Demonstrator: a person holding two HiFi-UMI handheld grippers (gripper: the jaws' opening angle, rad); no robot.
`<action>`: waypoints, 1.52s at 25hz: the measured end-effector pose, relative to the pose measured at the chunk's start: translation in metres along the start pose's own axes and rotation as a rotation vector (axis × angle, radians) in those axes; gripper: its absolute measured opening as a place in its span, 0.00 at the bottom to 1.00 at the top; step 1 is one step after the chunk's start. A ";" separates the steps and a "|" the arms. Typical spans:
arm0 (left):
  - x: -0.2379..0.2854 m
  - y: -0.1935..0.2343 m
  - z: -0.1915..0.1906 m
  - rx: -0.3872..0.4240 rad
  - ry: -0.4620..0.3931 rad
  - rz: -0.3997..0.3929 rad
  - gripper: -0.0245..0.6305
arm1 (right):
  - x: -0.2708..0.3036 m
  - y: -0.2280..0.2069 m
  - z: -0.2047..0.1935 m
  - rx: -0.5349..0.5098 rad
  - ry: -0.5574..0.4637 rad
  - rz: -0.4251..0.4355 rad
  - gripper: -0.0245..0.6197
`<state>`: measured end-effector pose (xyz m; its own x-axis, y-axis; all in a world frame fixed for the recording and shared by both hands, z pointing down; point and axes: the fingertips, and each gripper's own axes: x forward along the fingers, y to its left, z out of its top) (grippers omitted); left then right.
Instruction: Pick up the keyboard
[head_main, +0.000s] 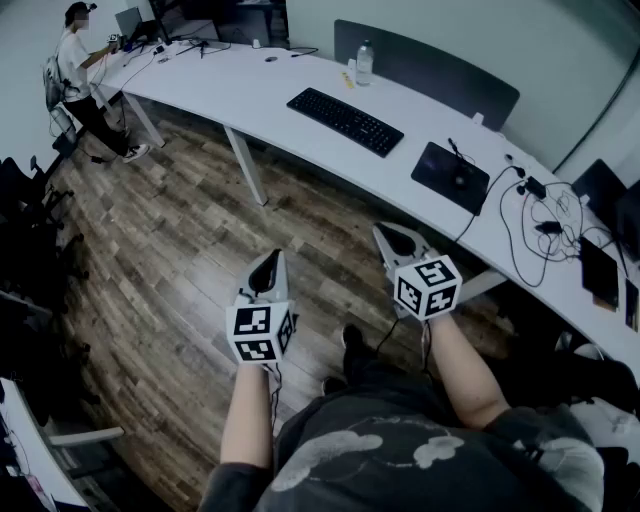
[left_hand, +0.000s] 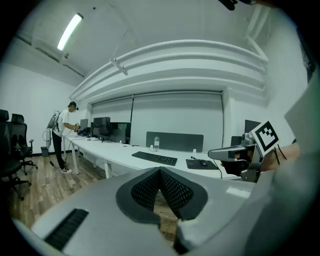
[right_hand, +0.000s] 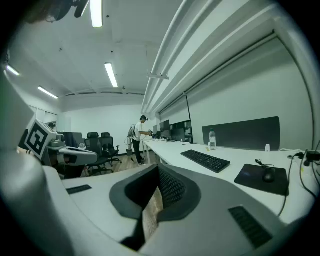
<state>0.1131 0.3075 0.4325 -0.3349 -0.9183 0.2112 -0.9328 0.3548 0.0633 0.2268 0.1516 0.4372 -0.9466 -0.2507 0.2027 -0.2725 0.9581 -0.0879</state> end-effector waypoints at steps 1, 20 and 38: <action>-0.003 -0.002 -0.002 -0.002 0.003 0.001 0.04 | -0.002 0.002 -0.001 -0.007 0.002 0.005 0.04; 0.009 0.019 -0.019 -0.025 0.025 0.001 0.04 | 0.018 -0.015 -0.014 0.074 -0.028 -0.013 0.04; 0.225 0.057 0.015 0.019 0.099 -0.069 0.04 | 0.184 -0.169 0.001 0.185 0.013 -0.061 0.07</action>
<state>-0.0177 0.1186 0.4687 -0.2561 -0.9181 0.3025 -0.9558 0.2873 0.0626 0.0983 -0.0568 0.4887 -0.9252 -0.3049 0.2258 -0.3579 0.8991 -0.2521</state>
